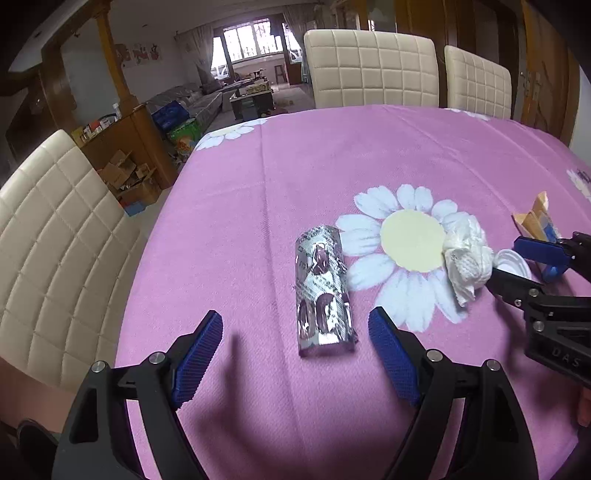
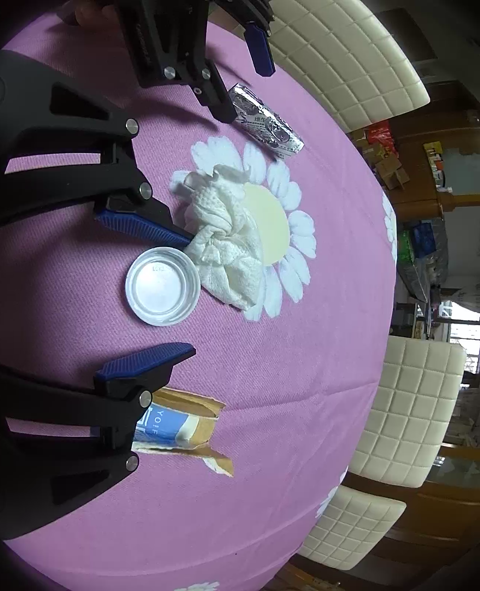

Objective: Collect trash
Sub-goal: 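Grasp the foil wrapper with the left tool while the right tool grasps the white bottle cap, then carry the foil wrapper and white cap over the black bin and open both tools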

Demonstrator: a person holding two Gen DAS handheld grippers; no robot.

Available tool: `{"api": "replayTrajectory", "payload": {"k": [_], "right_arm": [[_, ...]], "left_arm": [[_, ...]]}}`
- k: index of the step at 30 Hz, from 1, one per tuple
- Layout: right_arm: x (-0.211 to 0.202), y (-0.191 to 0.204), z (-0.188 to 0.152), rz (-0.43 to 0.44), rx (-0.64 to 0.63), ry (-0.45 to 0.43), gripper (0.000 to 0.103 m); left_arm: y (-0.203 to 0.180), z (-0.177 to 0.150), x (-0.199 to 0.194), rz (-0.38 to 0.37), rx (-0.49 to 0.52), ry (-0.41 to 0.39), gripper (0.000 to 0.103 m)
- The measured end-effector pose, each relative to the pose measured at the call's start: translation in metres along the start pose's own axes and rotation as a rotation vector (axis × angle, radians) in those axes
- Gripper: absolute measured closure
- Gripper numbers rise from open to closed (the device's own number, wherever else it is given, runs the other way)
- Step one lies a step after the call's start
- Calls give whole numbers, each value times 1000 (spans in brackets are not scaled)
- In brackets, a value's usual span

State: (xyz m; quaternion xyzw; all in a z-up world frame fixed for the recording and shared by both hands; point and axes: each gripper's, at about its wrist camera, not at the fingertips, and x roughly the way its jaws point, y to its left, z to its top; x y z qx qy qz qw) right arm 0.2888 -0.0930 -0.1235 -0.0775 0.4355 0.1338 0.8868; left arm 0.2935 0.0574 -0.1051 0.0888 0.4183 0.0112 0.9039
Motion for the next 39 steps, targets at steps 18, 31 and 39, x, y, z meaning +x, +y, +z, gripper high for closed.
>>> {"api": "replayTrajectory", "payload": {"k": [18, 31, 39], "right_arm": [[-17, 1, -7, -32, -18, -46, 62], [-42, 31, -16, 29, -82, -88, 62], [-56, 66, -25, 55, -178, -109, 62]], "left_arm": [[1, -3, -1, 21, 25, 9, 79], [5, -38, -58, 25, 43, -65, 79], [22, -68, -91, 59, 36, -114, 78]]}}
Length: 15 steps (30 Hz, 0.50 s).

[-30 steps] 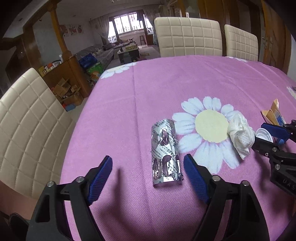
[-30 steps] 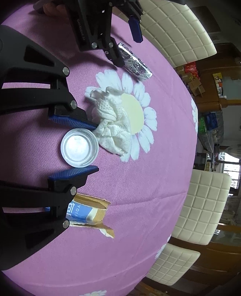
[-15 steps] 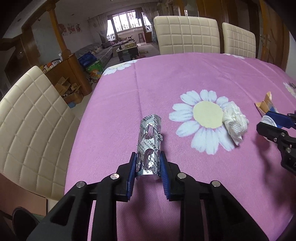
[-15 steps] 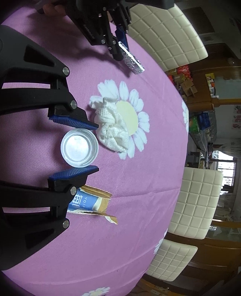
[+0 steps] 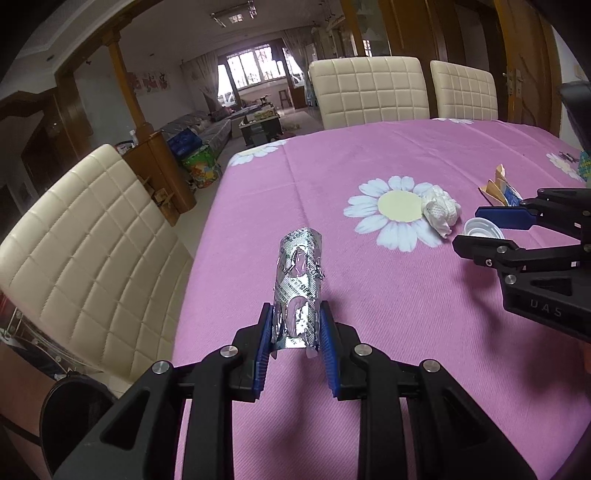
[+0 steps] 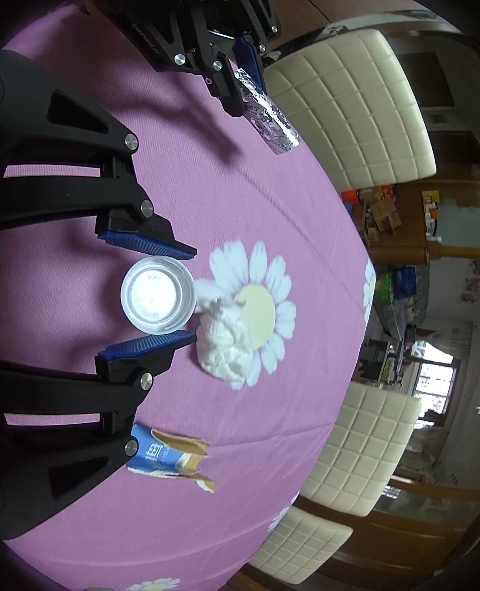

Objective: Collect trash
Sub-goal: 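Carry the foil wrapper and white cap over the black bin and open both tools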

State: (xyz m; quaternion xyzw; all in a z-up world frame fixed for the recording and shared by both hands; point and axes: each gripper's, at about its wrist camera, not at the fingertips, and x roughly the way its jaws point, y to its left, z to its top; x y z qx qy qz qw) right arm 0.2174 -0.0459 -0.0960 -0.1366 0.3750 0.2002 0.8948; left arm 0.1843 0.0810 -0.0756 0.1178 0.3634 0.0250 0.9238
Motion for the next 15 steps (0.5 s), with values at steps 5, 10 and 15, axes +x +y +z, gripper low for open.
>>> {"api": "replayTrajectory", "payload": {"k": [5, 10, 15], "right_arm": [[-10, 21, -1, 22, -47, -16, 62], [-20, 43, 0, 49, -92, -33, 62], [-30, 67, 0, 78, -135, -48, 62]], "left_arm": [[17, -12, -20, 25, -31, -29, 78], [36, -24, -38, 51, -68, -55, 78], [54, -40, -50, 90, -92, -56, 78]]}}
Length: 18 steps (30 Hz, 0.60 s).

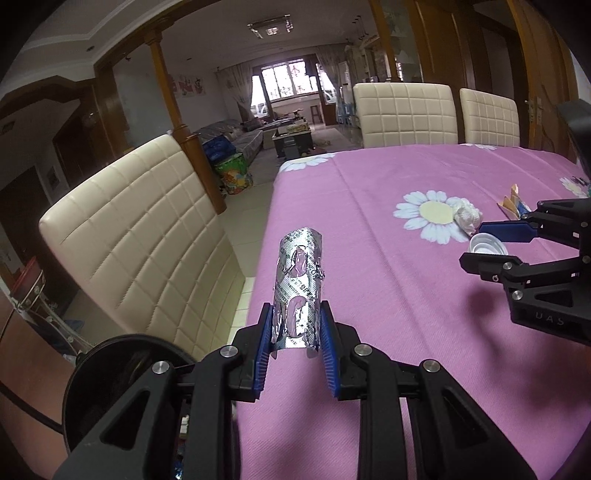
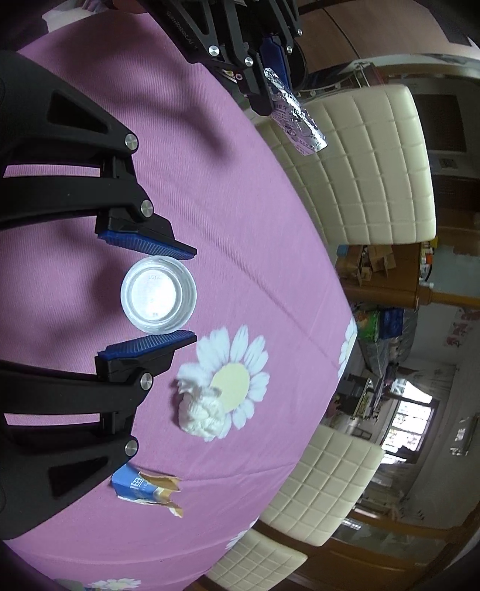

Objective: Collect trash
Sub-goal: 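Carry the foil wrapper and white cap over the black bin and open both tools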

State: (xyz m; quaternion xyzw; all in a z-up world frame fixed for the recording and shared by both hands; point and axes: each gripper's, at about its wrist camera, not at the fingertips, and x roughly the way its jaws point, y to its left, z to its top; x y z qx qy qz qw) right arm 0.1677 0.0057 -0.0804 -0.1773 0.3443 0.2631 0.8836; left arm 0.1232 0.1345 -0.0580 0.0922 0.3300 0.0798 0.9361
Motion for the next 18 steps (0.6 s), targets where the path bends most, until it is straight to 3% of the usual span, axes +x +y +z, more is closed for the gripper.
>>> {"api": "replayTrajectory", "payload": {"k": [18], "right_arm": [[-5, 65, 14, 62, -119, -20, 62]], "left_arm": [[40, -39, -18, 114, -81, 4, 78]]}}
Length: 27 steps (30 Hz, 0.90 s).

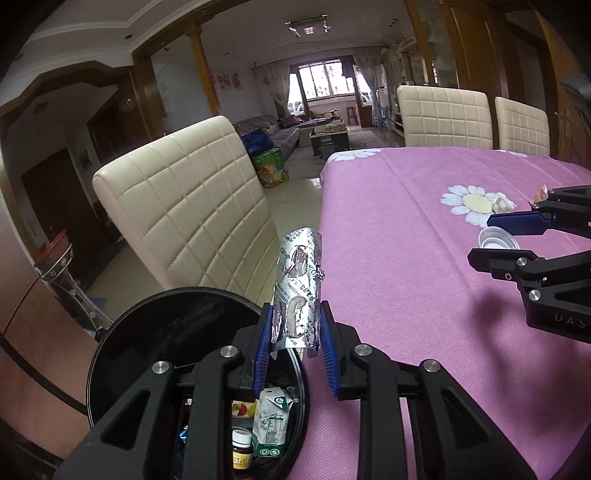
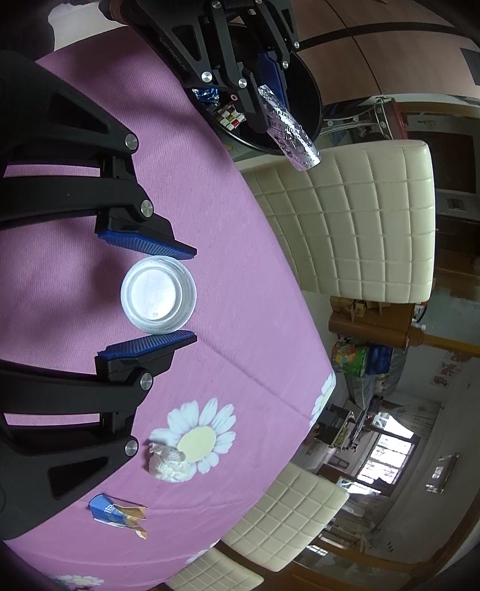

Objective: Collect trash
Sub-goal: 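Carry the foil wrapper and white cap over the black bin and open both tools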

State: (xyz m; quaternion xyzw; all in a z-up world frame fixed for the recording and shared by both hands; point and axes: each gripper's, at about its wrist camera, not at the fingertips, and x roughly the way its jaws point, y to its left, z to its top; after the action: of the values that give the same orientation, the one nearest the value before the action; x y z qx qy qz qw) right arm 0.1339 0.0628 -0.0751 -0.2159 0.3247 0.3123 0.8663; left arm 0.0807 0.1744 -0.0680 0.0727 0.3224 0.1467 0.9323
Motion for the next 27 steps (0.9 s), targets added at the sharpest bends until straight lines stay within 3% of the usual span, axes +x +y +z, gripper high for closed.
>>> {"api": "replayTrajectory", "payload": {"k": [27], "right_arm": [[5, 57, 18, 63, -110, -9, 62]], "left_arm": [[39, -22, -3, 154, -51, 28, 78]]}}
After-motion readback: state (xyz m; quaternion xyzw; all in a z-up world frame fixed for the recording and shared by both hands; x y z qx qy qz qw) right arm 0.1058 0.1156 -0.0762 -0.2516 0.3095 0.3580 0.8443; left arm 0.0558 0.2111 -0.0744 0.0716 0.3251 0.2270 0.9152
